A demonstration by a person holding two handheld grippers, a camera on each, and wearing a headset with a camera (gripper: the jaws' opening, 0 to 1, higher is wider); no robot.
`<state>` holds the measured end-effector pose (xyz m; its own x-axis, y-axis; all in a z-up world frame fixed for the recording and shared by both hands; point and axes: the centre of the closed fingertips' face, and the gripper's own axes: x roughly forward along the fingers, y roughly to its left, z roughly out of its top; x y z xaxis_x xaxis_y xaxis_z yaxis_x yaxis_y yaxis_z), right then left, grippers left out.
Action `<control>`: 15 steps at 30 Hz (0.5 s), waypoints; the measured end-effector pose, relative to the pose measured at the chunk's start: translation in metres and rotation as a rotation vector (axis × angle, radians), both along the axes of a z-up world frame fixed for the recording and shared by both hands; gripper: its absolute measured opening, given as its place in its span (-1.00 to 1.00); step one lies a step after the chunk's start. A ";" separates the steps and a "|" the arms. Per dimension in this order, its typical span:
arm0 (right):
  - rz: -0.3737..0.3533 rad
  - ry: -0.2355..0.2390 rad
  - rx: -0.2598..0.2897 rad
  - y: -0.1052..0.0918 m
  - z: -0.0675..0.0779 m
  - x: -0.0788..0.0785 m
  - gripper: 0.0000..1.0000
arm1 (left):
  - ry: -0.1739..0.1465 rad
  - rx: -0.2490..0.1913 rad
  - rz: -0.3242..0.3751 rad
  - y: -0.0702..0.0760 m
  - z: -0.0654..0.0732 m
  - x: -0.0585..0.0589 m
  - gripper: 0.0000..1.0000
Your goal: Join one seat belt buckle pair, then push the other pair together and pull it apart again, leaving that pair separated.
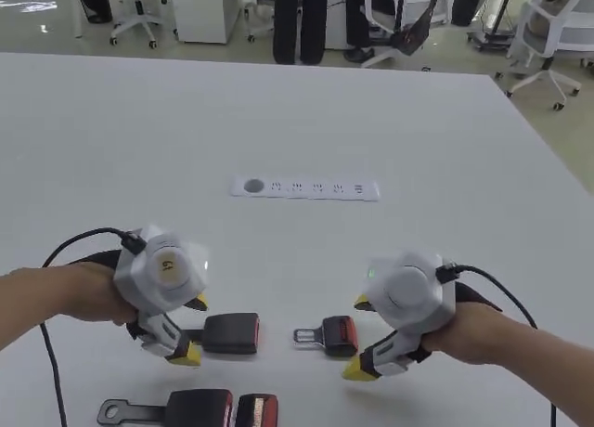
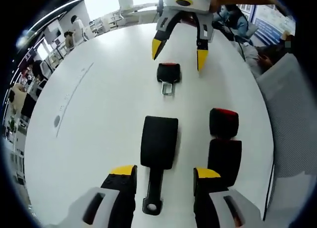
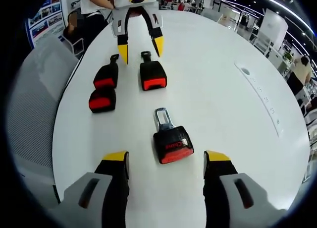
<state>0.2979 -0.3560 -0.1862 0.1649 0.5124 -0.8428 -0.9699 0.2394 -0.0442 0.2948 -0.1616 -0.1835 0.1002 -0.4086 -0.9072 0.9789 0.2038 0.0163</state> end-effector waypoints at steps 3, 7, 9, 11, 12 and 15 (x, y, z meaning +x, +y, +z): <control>-0.012 -0.002 0.017 -0.003 0.004 -0.003 0.25 | -0.002 -0.044 0.062 0.006 0.003 -0.005 -0.07; -0.039 -0.011 0.044 -0.005 0.010 -0.007 0.29 | -0.009 -0.094 0.136 0.009 0.010 -0.011 -0.07; -0.053 -0.017 0.051 -0.007 0.014 -0.010 0.30 | -0.020 -0.133 0.183 0.011 0.010 -0.012 -0.06; -0.074 -0.018 0.068 -0.009 0.011 -0.009 0.31 | -0.025 -0.171 0.232 0.016 0.012 -0.013 -0.06; -0.080 -0.021 0.072 -0.009 0.011 -0.010 0.31 | -0.032 -0.181 0.249 0.018 0.014 -0.016 -0.06; -0.100 -0.026 0.089 -0.009 0.018 -0.017 0.33 | -0.042 -0.209 0.298 0.024 0.016 -0.024 -0.05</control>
<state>0.2813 -0.3654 -0.1685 0.2402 0.5652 -0.7892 -0.9398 0.3390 -0.0433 0.2706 -0.1380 -0.1674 0.2779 -0.5316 -0.8001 0.8752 0.4834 -0.0172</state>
